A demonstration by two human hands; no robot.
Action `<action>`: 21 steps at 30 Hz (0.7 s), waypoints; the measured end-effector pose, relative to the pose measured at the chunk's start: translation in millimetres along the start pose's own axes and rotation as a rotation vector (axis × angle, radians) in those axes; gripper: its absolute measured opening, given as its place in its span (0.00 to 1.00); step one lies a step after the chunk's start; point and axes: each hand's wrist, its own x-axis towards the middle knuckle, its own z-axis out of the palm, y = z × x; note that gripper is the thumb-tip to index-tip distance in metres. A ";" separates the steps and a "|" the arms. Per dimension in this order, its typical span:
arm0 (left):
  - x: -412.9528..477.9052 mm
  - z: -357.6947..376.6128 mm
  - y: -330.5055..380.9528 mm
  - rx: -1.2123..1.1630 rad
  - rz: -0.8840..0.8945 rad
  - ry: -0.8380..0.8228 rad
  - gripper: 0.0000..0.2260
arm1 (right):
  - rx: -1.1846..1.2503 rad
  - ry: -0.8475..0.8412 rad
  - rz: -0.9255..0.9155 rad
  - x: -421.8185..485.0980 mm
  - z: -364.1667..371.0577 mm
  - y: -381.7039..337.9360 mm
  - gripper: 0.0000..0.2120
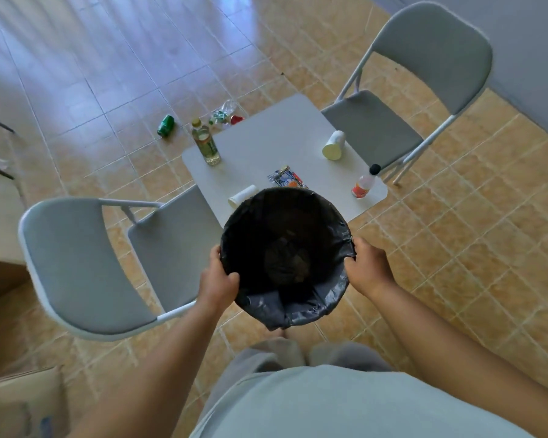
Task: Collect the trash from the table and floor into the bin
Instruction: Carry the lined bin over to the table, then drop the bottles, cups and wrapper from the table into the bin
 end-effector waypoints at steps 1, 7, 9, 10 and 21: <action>2.8 0.8 0.2 -0.001 -0.019 0.014 0.30 | -0.003 -0.022 -0.015 10.6 0.7 -3.1 0.07; 7.3 15.2 2.2 -0.090 -0.195 0.156 0.28 | -0.081 -0.175 -0.132 74.8 1.5 -20.9 0.07; 3.6 24.6 7.0 -0.140 -0.239 0.215 0.28 | -0.110 -0.228 -0.178 95.2 -0.5 -26.5 0.07; 0.6 30.1 8.8 -0.174 -0.261 0.241 0.28 | -0.127 -0.257 -0.199 105.2 -2.0 -28.6 0.09; -12.4 90.5 16.6 -0.380 -0.488 0.485 0.22 | -0.247 -0.434 -0.479 187.5 -1.2 -57.7 0.16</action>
